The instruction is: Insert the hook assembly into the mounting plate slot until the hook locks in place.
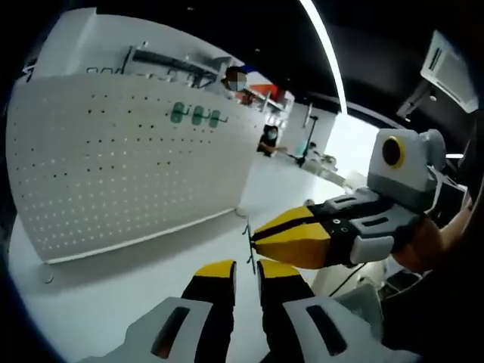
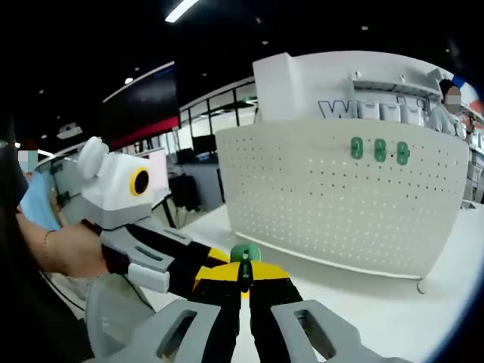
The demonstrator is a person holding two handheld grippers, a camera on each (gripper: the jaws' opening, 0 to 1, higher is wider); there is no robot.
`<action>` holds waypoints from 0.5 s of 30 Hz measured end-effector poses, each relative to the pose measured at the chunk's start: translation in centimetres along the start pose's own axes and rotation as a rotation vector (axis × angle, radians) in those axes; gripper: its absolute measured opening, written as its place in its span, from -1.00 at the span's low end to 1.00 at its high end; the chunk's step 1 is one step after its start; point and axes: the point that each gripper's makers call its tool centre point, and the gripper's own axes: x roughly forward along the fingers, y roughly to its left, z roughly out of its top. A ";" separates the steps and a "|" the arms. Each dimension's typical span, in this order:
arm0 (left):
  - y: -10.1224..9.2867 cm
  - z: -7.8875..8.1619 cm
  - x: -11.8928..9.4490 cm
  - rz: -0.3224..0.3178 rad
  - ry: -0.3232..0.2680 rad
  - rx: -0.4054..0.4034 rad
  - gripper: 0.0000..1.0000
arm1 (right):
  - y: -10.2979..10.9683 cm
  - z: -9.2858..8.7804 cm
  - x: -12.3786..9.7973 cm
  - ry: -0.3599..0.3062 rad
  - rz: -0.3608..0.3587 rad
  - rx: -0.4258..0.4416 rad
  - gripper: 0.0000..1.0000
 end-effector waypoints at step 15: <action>0.0 0.1 -0.4 -0.027 -0.013 -0.048 -0.94 | 0.5 0.1 0.1 0.005 0.002 -0.039 -0.98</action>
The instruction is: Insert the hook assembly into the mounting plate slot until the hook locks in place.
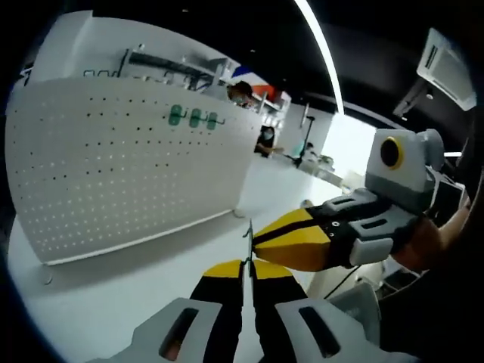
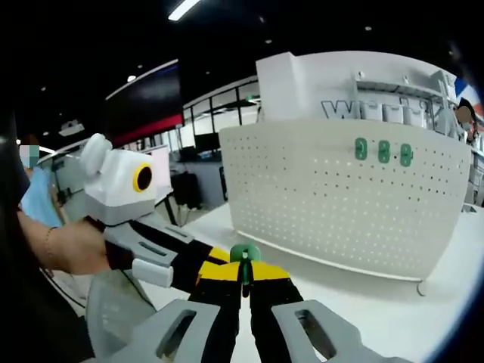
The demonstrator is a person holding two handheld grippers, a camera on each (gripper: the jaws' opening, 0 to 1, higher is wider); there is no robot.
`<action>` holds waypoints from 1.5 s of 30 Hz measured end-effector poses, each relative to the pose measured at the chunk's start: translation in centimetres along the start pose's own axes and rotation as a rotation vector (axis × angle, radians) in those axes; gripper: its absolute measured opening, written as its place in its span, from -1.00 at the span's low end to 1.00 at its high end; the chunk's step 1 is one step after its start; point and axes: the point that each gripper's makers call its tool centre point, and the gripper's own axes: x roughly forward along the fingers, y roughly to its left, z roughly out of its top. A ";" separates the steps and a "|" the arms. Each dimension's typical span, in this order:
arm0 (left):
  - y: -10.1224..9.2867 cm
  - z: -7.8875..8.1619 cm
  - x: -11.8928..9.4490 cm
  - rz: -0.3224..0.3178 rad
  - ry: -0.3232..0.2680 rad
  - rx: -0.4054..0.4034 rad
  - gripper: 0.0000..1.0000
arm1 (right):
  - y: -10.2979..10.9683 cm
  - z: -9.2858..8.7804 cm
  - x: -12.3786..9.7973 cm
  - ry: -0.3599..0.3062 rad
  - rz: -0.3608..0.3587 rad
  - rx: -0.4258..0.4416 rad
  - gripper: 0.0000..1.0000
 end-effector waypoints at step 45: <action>-1.1 2.0 -0.8 -0.016 -0.085 -0.073 -0.96 | 0.2 2.2 -1.2 -0.103 -0.011 0.032 -0.93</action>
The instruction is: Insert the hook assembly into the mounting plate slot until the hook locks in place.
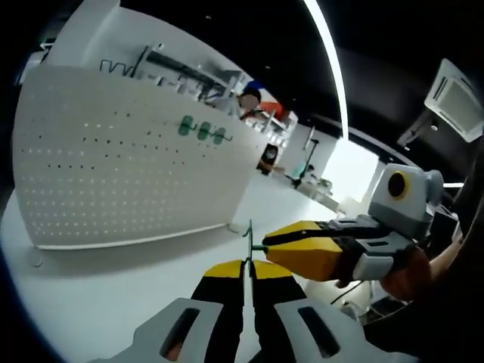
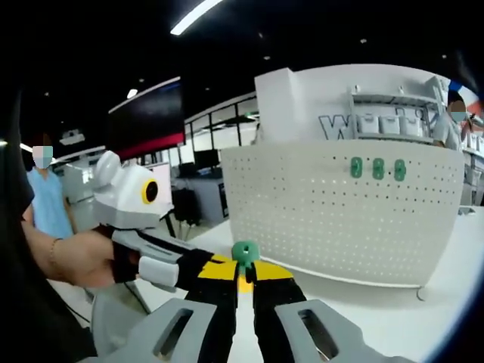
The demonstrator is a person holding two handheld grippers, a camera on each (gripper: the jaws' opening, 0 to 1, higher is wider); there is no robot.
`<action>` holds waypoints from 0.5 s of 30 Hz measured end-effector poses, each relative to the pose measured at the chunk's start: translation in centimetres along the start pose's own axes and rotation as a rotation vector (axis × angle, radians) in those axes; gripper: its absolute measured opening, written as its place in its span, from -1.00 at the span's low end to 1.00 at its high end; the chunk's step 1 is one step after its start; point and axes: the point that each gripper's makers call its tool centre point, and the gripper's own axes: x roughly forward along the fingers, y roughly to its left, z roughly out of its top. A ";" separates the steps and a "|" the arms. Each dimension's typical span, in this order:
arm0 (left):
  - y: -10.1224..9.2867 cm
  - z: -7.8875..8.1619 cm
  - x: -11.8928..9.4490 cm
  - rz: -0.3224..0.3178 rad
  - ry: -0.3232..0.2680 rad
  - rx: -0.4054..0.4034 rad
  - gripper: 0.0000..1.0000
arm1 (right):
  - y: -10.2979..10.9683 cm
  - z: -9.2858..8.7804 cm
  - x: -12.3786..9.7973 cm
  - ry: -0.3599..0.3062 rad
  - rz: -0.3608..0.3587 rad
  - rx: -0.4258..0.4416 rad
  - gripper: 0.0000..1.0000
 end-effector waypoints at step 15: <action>0.0 0.4 -0.5 0.011 -0.007 0.009 -0.96 | 0.4 0.3 0.2 -0.014 0.018 0.034 -0.98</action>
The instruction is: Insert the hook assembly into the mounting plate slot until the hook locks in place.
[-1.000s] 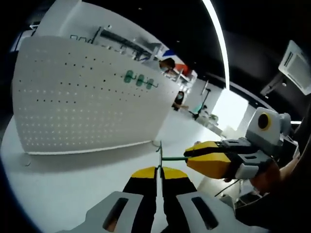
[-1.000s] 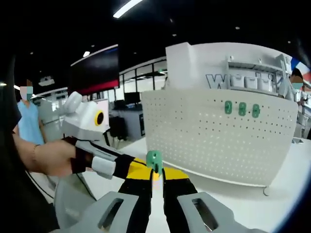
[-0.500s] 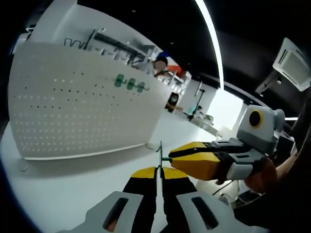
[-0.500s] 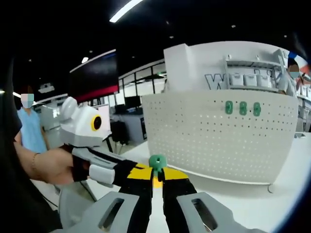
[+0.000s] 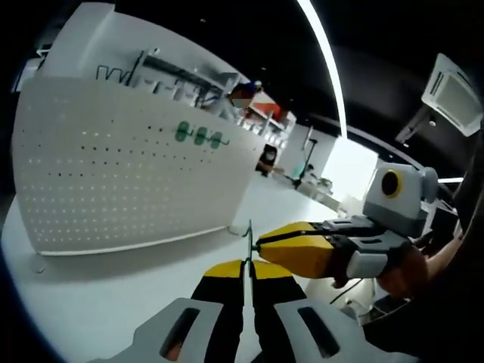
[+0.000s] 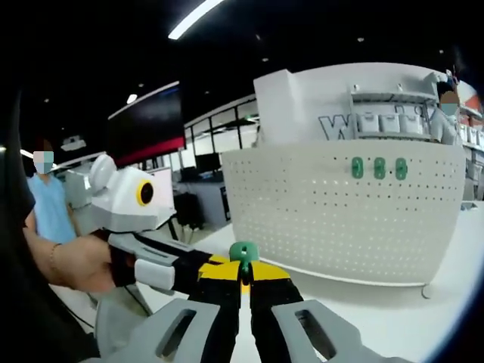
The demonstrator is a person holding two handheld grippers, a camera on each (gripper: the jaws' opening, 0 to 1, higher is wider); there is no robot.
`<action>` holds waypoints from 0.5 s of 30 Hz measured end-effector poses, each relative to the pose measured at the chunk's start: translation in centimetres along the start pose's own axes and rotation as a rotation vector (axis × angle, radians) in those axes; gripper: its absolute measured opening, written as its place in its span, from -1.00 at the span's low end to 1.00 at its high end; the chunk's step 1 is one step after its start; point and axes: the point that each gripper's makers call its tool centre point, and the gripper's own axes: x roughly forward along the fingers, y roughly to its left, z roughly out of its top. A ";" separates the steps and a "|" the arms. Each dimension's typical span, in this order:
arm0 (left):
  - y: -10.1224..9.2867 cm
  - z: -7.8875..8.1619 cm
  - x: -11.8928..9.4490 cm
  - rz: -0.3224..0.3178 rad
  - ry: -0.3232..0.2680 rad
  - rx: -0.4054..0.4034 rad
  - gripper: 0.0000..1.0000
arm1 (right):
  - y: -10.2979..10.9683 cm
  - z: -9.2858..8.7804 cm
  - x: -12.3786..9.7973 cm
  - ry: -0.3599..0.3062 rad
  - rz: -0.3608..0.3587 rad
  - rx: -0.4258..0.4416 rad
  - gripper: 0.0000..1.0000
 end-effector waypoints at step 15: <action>0.0 -1.7 -0.5 0.034 0.072 0.095 -0.78 | 0.1 0.0 0.1 0.005 0.012 -0.027 -1.00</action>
